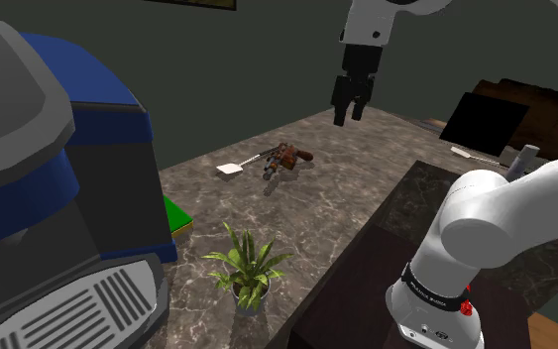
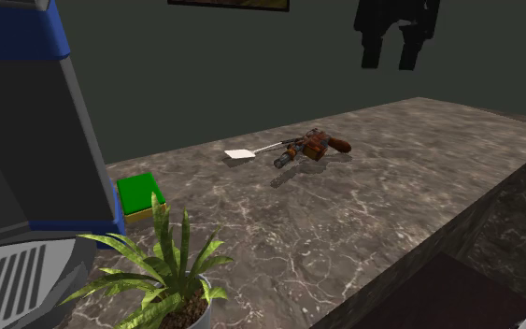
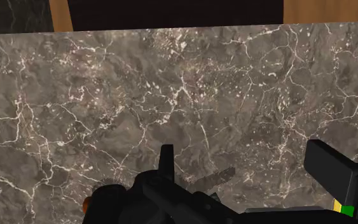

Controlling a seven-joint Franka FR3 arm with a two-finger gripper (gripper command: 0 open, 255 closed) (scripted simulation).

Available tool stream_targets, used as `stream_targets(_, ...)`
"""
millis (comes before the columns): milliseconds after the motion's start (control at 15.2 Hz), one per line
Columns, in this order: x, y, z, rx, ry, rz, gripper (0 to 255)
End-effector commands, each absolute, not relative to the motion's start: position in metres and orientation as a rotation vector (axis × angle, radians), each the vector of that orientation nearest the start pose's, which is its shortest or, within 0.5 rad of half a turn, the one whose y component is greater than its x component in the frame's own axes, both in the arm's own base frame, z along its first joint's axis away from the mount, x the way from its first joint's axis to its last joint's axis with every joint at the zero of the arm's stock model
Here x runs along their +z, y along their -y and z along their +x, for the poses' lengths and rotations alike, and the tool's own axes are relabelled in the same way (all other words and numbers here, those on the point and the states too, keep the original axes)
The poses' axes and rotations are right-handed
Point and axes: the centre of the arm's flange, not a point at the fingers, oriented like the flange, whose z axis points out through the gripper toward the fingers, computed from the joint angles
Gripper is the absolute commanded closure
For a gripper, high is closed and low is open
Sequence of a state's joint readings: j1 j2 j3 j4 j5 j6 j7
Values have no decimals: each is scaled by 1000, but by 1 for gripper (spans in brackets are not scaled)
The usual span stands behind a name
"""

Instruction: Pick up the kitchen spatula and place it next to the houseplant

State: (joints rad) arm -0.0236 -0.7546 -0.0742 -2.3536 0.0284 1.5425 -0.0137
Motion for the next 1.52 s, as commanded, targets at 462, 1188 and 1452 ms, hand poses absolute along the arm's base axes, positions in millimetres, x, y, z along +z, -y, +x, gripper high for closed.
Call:
stream_targets(462,534,83,370,86,422,-3055,0)
stream_targets(1188,466,115,489,86,1223,-2878,0)
stream_targets(1452,442,111,535,85,1502,-2762,0)
